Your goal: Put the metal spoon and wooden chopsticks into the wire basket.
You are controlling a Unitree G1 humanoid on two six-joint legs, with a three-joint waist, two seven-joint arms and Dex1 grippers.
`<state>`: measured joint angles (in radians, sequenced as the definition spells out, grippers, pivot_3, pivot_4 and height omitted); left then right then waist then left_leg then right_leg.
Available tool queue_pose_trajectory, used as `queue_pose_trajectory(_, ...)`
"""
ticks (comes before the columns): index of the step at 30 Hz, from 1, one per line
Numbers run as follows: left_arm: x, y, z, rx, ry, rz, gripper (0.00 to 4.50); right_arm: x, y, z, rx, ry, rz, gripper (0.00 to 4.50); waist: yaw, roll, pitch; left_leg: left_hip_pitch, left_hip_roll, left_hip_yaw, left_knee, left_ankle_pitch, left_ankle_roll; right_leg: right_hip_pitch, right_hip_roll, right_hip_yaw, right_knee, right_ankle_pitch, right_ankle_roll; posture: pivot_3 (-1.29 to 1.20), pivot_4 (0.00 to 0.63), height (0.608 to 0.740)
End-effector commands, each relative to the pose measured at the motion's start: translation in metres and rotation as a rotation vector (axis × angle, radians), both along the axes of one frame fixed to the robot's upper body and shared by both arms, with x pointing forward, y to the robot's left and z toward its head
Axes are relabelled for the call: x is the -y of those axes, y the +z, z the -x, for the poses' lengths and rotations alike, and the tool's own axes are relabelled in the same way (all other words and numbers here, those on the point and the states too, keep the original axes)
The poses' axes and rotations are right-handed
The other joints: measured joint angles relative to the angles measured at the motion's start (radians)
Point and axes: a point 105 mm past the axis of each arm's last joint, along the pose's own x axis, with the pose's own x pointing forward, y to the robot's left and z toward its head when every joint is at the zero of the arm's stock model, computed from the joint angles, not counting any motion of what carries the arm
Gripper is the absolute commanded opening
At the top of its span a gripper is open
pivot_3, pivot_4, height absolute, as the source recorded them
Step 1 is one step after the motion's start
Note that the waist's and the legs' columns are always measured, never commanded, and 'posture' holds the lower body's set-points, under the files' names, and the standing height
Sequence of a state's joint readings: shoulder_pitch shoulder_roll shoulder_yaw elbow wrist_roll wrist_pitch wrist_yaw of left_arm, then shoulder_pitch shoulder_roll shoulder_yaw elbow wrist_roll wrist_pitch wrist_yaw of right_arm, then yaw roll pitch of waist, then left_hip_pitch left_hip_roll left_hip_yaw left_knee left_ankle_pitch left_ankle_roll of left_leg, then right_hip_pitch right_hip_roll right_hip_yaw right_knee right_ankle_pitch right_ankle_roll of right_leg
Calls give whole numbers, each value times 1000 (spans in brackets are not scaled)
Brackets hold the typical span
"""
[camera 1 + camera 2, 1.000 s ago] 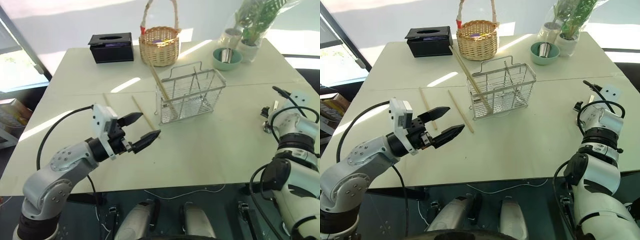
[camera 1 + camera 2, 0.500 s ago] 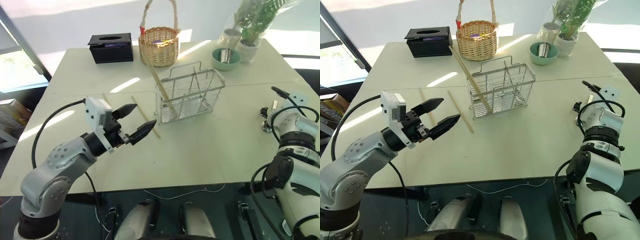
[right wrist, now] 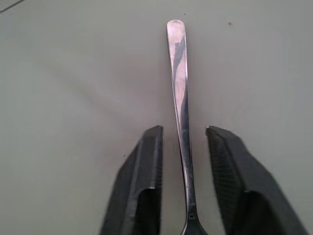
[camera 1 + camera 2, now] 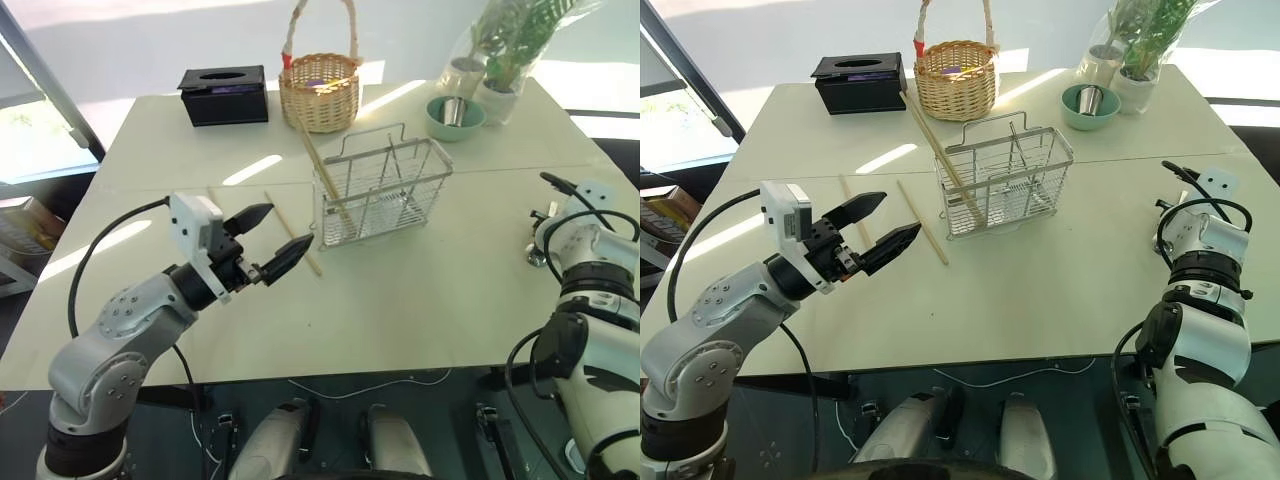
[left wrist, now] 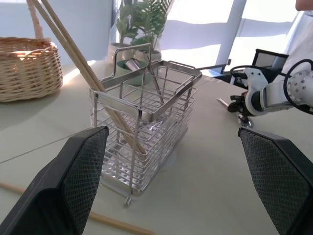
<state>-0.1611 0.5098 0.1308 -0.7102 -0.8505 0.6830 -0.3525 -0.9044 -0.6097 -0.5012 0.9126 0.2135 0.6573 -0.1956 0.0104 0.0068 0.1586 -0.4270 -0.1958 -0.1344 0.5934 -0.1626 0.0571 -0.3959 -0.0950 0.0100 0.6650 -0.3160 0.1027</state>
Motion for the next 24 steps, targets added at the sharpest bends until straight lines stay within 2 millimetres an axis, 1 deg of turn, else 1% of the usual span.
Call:
queue_pose_trajectory(1,3,10,4,58,-9,7,4500,9,22,0,64,-29,12,16,0,0,0,0,0,0,0,0,0,0,0,0,0,0,0,0,150,740)
queue_pose_trajectory(6,3,11,4,60,-8,10,4500,8,21,-1,55,-14,2,16,0,0,0,0,0,0,0,0,0,0,0,0,0,0,0,0,150,740)
queue_pose_trajectory(9,3,10,4,61,-7,9,4500,3,27,-5,76,24,27,16,-1,0,0,0,0,0,0,0,0,0,0,0,0,0,0,0,150,740)
queue_pose_trajectory(11,3,10,4,60,-7,8,4500,-1,36,-10,127,38,25,16,-1,0,0,0,0,0,0,0,0,0,0,0,0,0,1,0,150,740)
queue_pose_trajectory(12,3,10,4,59,-6,8,4500,-2,44,-13,158,52,50,16,-1,0,0,0,0,0,0,0,0,0,0,0,0,0,1,0,150,740)
queue_pose_trajectory(15,3,9,4,62,-7,17,4500,-23,101,-26,388,146,217,16,-6,2,1,0,0,0,0,0,0,0,0,0,0,1,1,0,150,740)
queue_pose_trajectory(16,3,9,4,64,-11,17,4500,-30,113,-26,436,167,253,16,-8,2,1,0,0,0,0,0,0,-1,0,0,0,1,2,0,150,740)
queue_pose_trajectory(20,6,8,7,60,-37,14,4500,-53,153,-21,613,223,355,16,-2,2,1,0,0,0,-2,0,0,-2,0,0,0,1,2,0,150,740)
queue_pose_trajectory(22,6,6,8,61,-52,-5,4500,-73,176,-16,719,281,387,16,1,2,1,0,0,0,-2,0,0,-2,0,0,0,1,2,0,150,740)
queue_pose_trajectory(24,7,5,10,59,-70,-24,4500,-95,190,-12,797,351,405,16,1,2,1,0,0,0,-2,0,-1,-2,0,0,0,1,2,0,150,740)
